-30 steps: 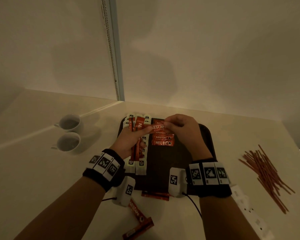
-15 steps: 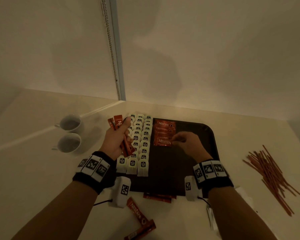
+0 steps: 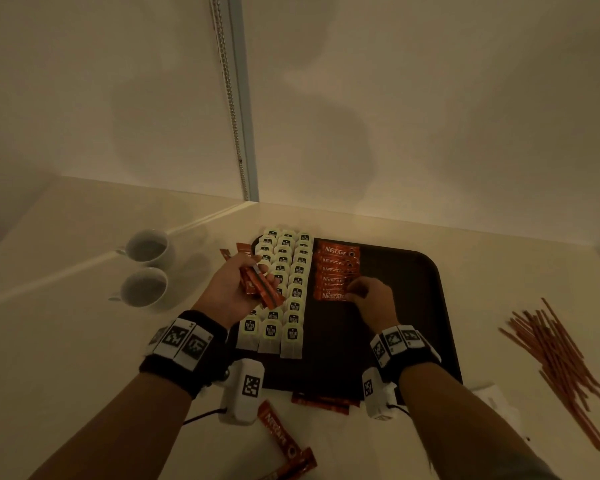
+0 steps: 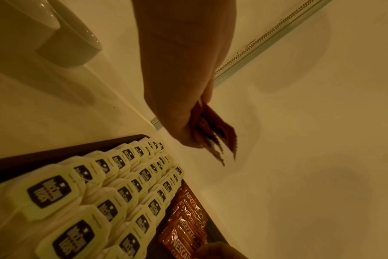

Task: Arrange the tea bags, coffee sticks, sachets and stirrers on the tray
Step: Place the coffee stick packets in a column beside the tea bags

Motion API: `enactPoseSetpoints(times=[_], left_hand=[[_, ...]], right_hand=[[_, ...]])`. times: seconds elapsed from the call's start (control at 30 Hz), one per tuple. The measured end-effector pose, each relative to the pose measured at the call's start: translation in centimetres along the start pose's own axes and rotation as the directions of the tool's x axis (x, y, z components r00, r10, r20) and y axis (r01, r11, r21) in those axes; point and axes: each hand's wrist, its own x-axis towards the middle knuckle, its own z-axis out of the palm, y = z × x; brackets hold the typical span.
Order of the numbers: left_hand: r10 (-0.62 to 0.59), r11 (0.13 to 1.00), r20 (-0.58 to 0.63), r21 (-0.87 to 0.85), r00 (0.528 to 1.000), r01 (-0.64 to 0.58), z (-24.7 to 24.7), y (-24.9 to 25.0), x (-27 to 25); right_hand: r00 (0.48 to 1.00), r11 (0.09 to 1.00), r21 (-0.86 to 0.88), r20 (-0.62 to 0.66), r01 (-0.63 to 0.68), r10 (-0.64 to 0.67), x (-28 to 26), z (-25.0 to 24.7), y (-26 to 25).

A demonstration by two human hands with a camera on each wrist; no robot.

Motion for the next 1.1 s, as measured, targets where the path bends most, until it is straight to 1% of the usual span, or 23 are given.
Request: enactPoseSetpoints(times=[0.2,0.33,0.43,0.53,0.6,0.67,0.7,0.73,0.77,0.8,0.83,0.87,0.9,0.97,1.03,1.07,1.1], left_hand=[[-0.006,1.0,0.033,0.009,0.999,0.006,-0.2,-0.1,-0.2],[-0.001,1.0,0.023,0.026,1.0,0.0,0.2,-0.5,-0.4],[0.017,0.998,0.005,0.068,1.0,-0.018,0.5,-0.8,-0.4],[0.036,0.993,0.023,0.115,0.999,-0.039,0.6,-1.1,-0.3],[0.052,0.988,0.034,0.142,0.998,-0.056,0.6,-1.2,-0.2],[0.071,0.986,0.034,0.15,0.997,-0.076,0.5,-1.3,-0.1],[0.082,0.984,0.033,0.155,0.996,-0.086,0.6,-1.3,0.0],[0.092,0.982,0.032,0.162,0.995,-0.096,0.7,-1.4,0.1],[0.102,0.98,0.034,0.168,0.994,-0.106,0.8,-1.5,0.1],[0.11,0.978,0.039,0.172,0.993,-0.115,1.0,-1.6,0.2],[0.118,0.976,0.051,0.178,0.992,-0.125,1.2,-1.7,0.2],[0.125,0.973,0.069,0.186,0.99,-0.136,1.3,-1.8,0.2],[0.134,0.97,0.089,0.192,0.987,-0.149,1.4,-1.9,0.2],[0.156,0.965,0.115,0.195,0.981,-0.176,1.6,-2.1,0.2],[0.176,0.959,0.108,0.207,0.978,-0.195,1.6,-2.1,0.2],[0.185,0.953,0.097,0.225,0.978,-0.203,1.6,-2.0,0.2],[0.189,0.947,0.089,0.248,0.978,-0.206,1.6,-2.0,0.1]], right_hand=[[0.997,1.0,-0.023,-0.07,0.012,-0.014,0.2,0.5,-0.2],[0.995,0.999,-0.039,-0.094,0.02,-0.024,-0.1,0.6,-0.1],[0.994,0.999,-0.039,-0.104,0.018,-0.022,-0.2,0.7,0.1],[0.995,1.0,-0.031,-0.103,-0.001,-0.002,-0.4,0.5,0.0],[0.992,1.0,0.007,-0.125,0.001,0.0,-0.7,0.0,-0.7],[0.989,0.994,0.097,-0.138,0.058,-0.045,-1.3,-0.8,-2.4],[0.992,0.978,0.185,-0.102,0.093,-0.076,-1.8,-1.3,-3.6],[0.993,0.947,0.3,-0.024,0.114,-0.112,-2.5,-1.8,-5.0],[0.984,0.902,0.417,0.08,0.109,-0.156,-3.3,-2.2,-6.4],[0.962,0.861,0.499,0.175,0.099,-0.212,-4.1,-2.6,-7.6],[0.936,0.842,0.528,0.229,0.111,-0.267,-4.6,-2.8,-8.6],[0.92,0.84,0.523,0.241,0.144,-0.308,-5.1,-3.1,-9.3],[0.916,0.846,0.502,0.227,0.181,-0.331,-5.3,-3.1,-9.7],[0.925,0.855,0.464,0.165,0.233,-0.342,-5.6,-3.2,-10.3],[0.928,0.858,0.417,0.082,0.299,-0.364,-5.7,-3.3,-10.4],[0.919,0.861,0.371,0.047,0.347,-0.391,-5.7,-3.3,-10.4],[0.9,0.862,0.3,0.025,0.409,-0.436,-5.6,-3.5,-10.3]])
